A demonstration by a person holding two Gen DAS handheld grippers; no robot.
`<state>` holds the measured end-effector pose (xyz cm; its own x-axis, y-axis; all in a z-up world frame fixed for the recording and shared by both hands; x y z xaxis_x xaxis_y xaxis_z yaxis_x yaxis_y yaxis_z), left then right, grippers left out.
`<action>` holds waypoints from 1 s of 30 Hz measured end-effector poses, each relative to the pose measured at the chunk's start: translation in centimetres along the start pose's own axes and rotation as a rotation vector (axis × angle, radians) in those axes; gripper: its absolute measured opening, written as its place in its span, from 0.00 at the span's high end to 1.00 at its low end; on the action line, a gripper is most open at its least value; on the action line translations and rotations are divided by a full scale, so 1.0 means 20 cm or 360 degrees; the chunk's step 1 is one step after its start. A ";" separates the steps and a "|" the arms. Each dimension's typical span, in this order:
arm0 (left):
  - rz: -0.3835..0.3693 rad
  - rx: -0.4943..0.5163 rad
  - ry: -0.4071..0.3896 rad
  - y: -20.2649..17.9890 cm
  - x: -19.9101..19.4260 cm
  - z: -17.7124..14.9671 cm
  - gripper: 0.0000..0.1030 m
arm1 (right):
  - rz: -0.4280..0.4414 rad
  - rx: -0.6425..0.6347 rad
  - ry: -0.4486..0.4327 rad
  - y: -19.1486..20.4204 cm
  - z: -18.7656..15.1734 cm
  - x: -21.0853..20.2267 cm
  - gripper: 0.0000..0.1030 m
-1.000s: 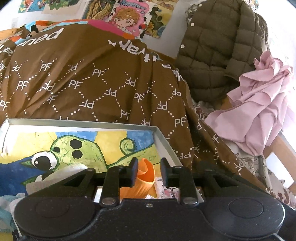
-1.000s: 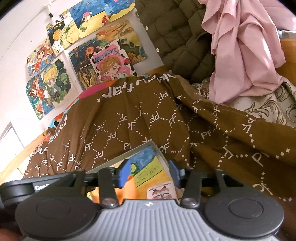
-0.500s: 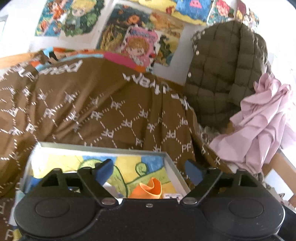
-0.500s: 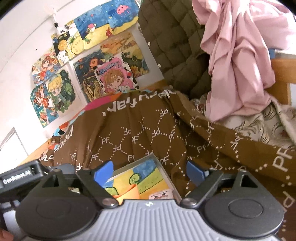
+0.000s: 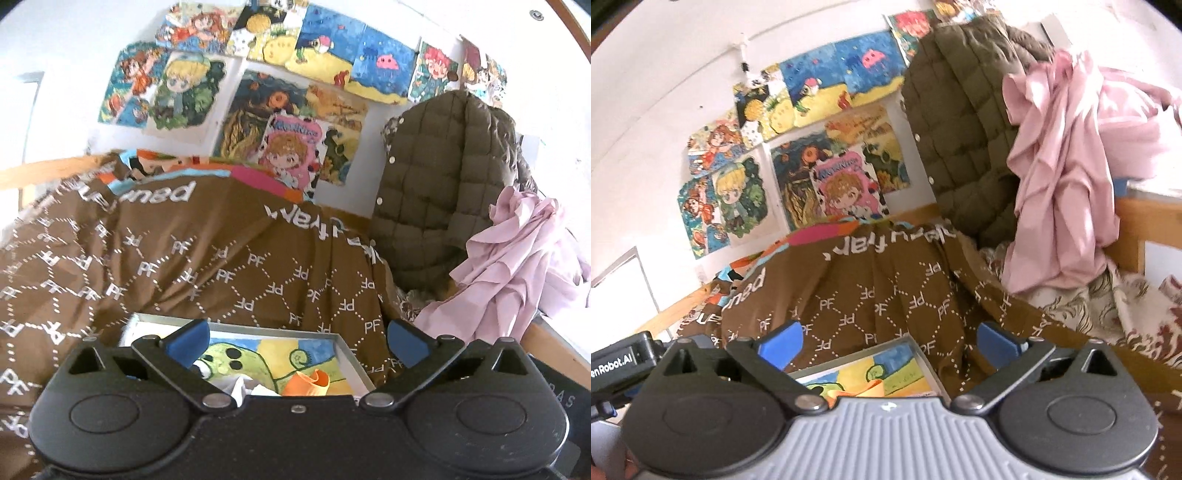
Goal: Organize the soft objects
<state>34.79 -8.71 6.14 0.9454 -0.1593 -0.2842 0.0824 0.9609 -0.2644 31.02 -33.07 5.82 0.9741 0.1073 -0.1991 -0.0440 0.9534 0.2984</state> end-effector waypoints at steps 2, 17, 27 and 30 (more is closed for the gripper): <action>0.0014 0.0012 -0.0036 0.00 -0.08 0.00 0.01 | -0.0007 -0.0027 -0.0030 0.03 0.00 -0.06 0.00; 0.0154 0.0008 -0.0164 0.11 -0.51 -0.05 0.01 | -0.0009 -0.0069 -0.0134 0.18 -0.08 -0.44 0.00; 0.0270 -0.0002 -0.0236 0.20 -0.76 -0.20 0.01 | 0.0013 -0.0160 -0.0130 0.30 -0.20 -0.58 0.00; 0.0322 -0.0012 -0.0245 0.23 -0.81 -0.24 0.01 | 0.0017 -0.0176 -0.0108 0.32 -0.24 -0.60 0.00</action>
Point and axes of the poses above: each gripper's, at about its wrist camera, not at the fingertips, and x roughly the way its jaws point, y to its left, z to its top, the point moved 2 cm from there along x, roughly the way its jaws point, and after that the axes turned 2 degrees about z, right-handed, at the moved point
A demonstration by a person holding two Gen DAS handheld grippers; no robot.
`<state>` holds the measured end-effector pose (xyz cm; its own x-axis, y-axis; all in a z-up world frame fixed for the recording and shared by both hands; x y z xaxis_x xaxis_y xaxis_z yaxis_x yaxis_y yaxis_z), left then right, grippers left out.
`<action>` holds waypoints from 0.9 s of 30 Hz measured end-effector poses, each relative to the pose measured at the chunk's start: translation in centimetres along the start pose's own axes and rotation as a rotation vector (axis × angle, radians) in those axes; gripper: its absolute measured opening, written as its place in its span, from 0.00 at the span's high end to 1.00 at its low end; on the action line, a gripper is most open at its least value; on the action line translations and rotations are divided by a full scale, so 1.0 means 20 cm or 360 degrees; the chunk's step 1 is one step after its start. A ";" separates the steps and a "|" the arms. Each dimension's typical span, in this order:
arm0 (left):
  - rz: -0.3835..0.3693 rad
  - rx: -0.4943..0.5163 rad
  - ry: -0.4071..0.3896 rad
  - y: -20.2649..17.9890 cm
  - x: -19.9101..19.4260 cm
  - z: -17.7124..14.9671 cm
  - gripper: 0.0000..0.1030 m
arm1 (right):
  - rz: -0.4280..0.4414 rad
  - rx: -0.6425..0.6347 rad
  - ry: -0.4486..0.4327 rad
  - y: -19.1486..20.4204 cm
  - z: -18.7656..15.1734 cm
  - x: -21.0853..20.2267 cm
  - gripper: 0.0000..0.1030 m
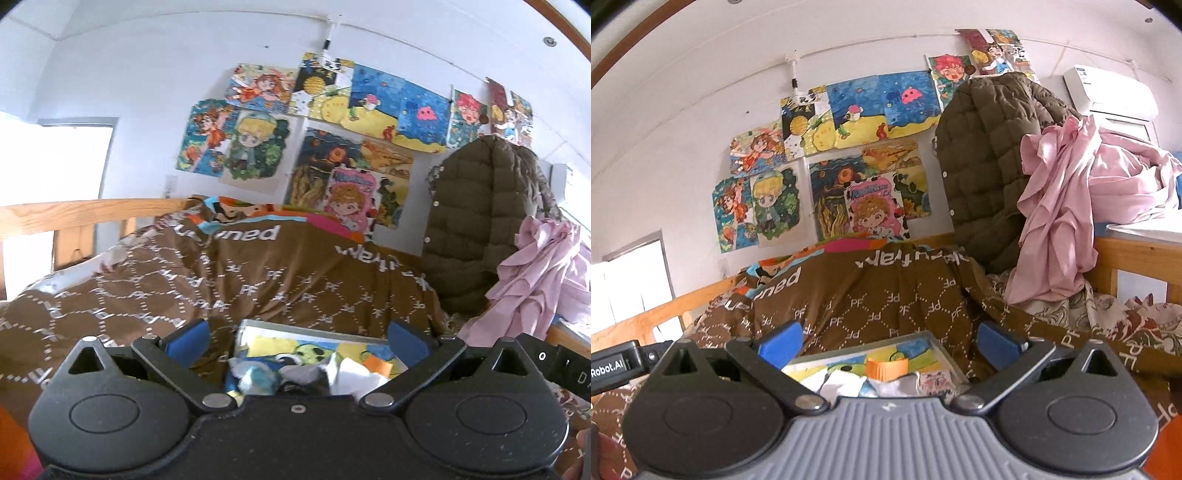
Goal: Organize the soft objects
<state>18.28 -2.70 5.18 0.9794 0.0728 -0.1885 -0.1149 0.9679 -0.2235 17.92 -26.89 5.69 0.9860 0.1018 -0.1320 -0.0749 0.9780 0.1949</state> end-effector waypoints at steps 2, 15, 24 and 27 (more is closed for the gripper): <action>0.0031 -0.0002 0.0002 0.03 -0.03 -0.02 0.01 | 0.0002 -0.0016 0.0015 0.02 -0.03 -0.02 0.00; 0.0057 -0.0026 0.0064 0.16 -0.19 -0.12 0.01 | -0.0036 -0.0036 0.0073 0.07 -0.17 -0.16 0.00; 0.0092 0.0002 0.0062 0.20 -0.28 -0.21 0.01 | -0.0057 -0.0070 0.0126 0.11 -0.24 -0.24 0.00; 0.0121 0.0024 0.0065 0.20 -0.30 -0.23 0.01 | -0.0063 -0.0091 0.0135 0.13 -0.26 -0.27 0.00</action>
Point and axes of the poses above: each gripper's, at about its wrist camera, not at the fingertips, and x roughly the way its jaws point, y to its left, z to its top, the point moved 2 cm from there along x, roughly the way its jaws point, and after that the axes turned 2 degrees about z, right-handed, at the moved point
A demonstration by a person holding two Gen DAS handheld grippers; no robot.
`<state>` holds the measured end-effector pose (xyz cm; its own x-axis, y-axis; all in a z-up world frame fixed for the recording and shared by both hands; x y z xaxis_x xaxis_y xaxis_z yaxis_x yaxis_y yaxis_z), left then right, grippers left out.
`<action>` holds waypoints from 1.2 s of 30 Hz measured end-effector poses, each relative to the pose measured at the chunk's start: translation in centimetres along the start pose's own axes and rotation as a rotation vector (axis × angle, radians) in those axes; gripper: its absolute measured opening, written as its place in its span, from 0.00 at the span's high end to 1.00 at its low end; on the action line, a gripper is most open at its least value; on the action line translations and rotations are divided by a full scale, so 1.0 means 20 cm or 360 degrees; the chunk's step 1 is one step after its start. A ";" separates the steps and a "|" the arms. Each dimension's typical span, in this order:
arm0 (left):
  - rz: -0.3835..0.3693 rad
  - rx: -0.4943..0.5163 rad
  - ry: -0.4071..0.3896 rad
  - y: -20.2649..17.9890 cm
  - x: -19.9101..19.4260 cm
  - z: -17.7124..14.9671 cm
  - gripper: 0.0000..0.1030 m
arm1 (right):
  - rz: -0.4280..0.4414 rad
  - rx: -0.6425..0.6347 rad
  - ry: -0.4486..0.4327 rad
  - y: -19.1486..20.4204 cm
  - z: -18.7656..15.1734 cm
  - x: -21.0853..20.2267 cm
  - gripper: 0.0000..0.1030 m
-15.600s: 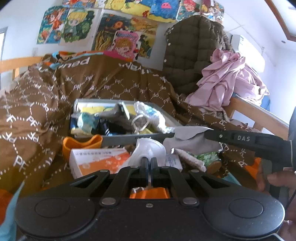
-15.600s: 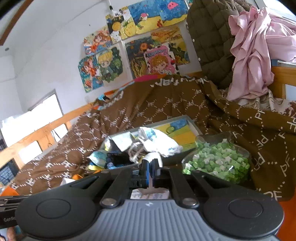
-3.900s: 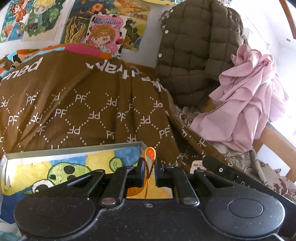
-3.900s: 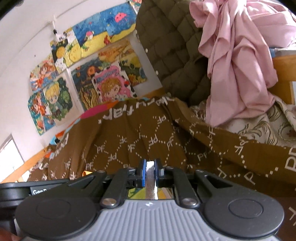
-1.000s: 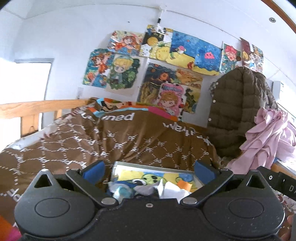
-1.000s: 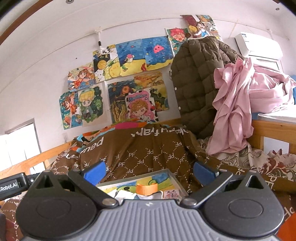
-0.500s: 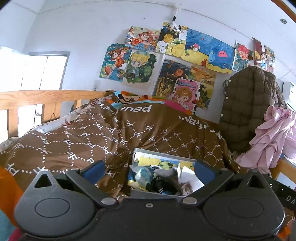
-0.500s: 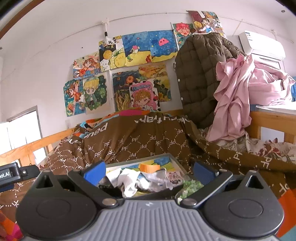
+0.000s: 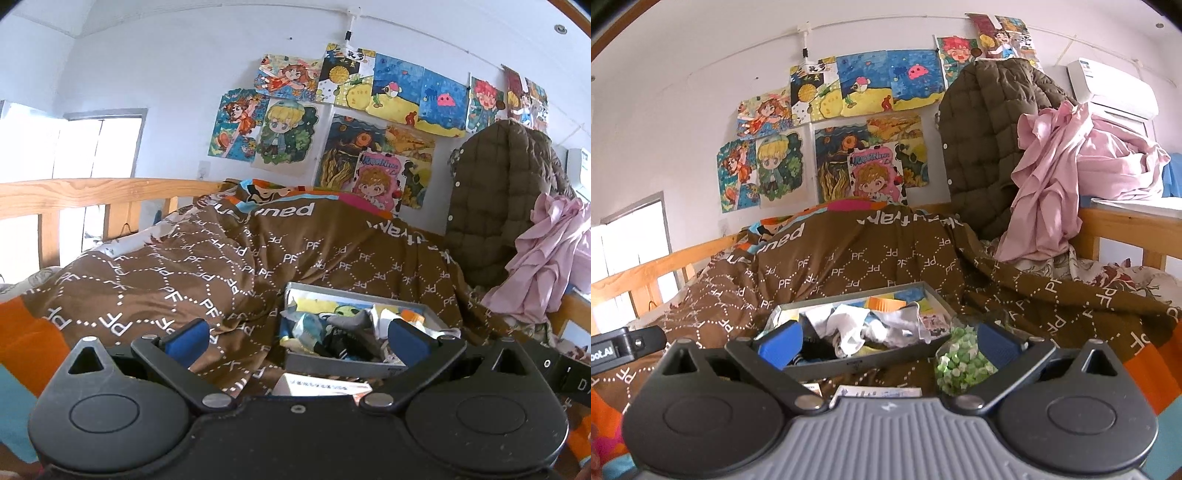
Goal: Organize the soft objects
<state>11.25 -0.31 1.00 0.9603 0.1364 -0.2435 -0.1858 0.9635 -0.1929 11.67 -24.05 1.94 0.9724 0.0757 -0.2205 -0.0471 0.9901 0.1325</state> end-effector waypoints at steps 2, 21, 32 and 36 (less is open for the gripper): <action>0.0029 0.0008 0.0006 0.01 -0.01 -0.01 0.01 | -0.0006 -0.0012 0.0006 0.01 -0.01 -0.02 0.00; 0.0098 0.0111 0.0062 0.04 -0.11 -0.11 0.01 | -0.0036 -0.0033 0.0049 0.03 -0.09 -0.15 0.00; 0.0086 0.0135 0.0047 0.07 -0.20 -0.13 0.01 | -0.0059 0.0015 0.0095 0.04 -0.13 -0.22 0.00; 0.0082 0.0148 0.0044 0.08 -0.23 -0.14 0.01 | -0.0062 0.0010 0.0112 0.04 -0.14 -0.24 0.00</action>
Point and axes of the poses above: each gripper's, at about its wrist camera, not at the fingertips, and x roughly the way its jaws point, y to its left, z to its top, the point moved 2 cm from there along x, roughly the way its jaws point, and after that the axes turned 2 degrees about z, right-handed, at the moved point
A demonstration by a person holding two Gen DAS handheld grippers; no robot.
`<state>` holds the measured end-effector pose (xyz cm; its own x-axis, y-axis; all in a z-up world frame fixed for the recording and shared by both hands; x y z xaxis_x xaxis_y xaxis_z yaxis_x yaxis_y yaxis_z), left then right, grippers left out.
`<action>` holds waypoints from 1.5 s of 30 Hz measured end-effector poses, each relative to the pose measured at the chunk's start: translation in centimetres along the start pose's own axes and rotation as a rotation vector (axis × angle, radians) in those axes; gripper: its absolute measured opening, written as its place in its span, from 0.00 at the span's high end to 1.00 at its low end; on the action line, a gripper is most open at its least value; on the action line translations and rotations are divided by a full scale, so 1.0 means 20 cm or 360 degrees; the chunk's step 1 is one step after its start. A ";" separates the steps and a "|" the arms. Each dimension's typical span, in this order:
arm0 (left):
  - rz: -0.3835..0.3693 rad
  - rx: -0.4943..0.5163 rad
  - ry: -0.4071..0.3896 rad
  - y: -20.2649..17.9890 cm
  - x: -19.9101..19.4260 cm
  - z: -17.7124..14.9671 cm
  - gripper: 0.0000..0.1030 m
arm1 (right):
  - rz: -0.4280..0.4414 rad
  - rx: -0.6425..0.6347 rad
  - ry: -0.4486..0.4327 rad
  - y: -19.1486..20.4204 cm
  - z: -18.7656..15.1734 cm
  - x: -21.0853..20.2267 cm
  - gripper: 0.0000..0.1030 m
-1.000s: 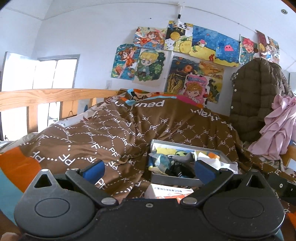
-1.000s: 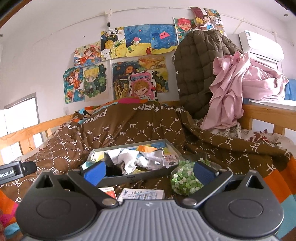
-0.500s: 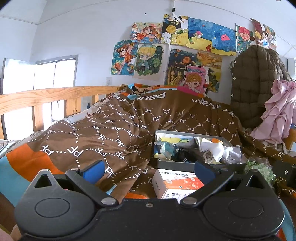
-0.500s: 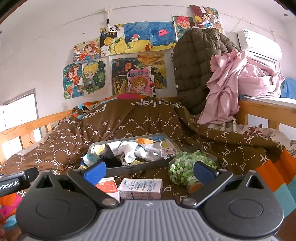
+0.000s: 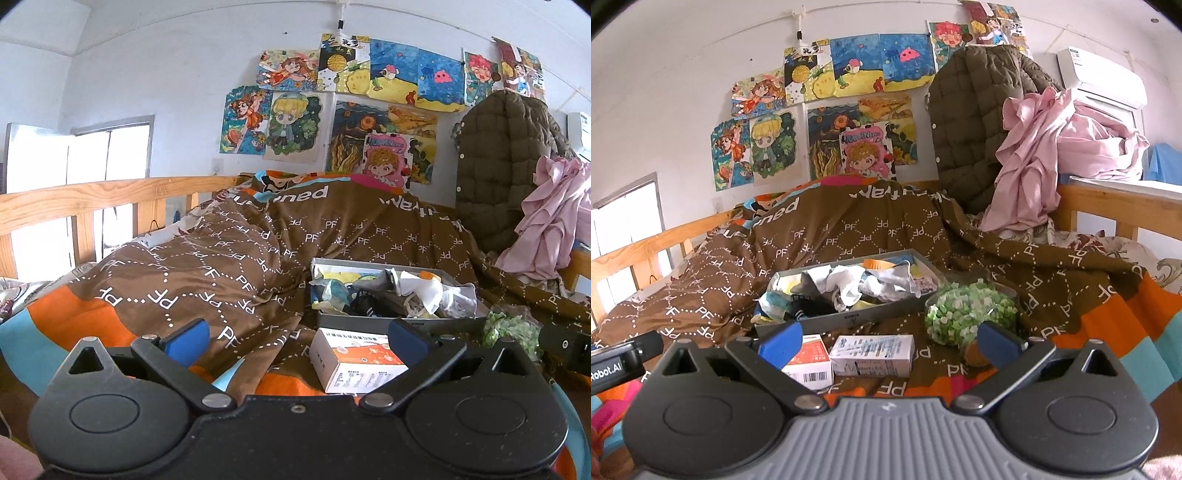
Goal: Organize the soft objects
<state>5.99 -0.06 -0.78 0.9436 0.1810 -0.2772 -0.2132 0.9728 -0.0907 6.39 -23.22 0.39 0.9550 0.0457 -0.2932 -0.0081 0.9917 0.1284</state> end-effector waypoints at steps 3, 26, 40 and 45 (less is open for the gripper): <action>-0.0003 0.0003 0.0001 0.01 -0.02 -0.01 0.01 | -0.0001 -0.0010 0.0006 0.01 -0.01 -0.02 0.00; 0.0024 -0.0013 0.0045 0.04 -0.05 -0.05 0.01 | -0.0003 -0.0012 0.0045 0.03 -0.05 -0.05 0.00; 0.0046 -0.0007 0.0086 0.04 -0.02 -0.07 0.01 | 0.0012 -0.0021 0.0106 0.02 -0.04 0.01 0.00; 0.0047 0.0001 0.0098 0.04 -0.01 -0.08 0.01 | 0.0018 -0.0035 0.0126 0.03 -0.05 0.02 0.00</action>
<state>5.22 0.36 -2.25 0.9196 0.2003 -0.3380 -0.2404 0.9673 -0.0810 6.51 -22.54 -0.60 0.9284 0.0655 -0.3657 -0.0261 0.9934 0.1118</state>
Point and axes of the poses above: each gripper's, at about its wrist camera, not at the fingertips, and x roughly the way its jaws point, y to its left, z to its top, the point moved 2 cm from there along x, roughly the way its jaws point, and after that the axes turned 2 degrees about z, right-handed, at the moved point
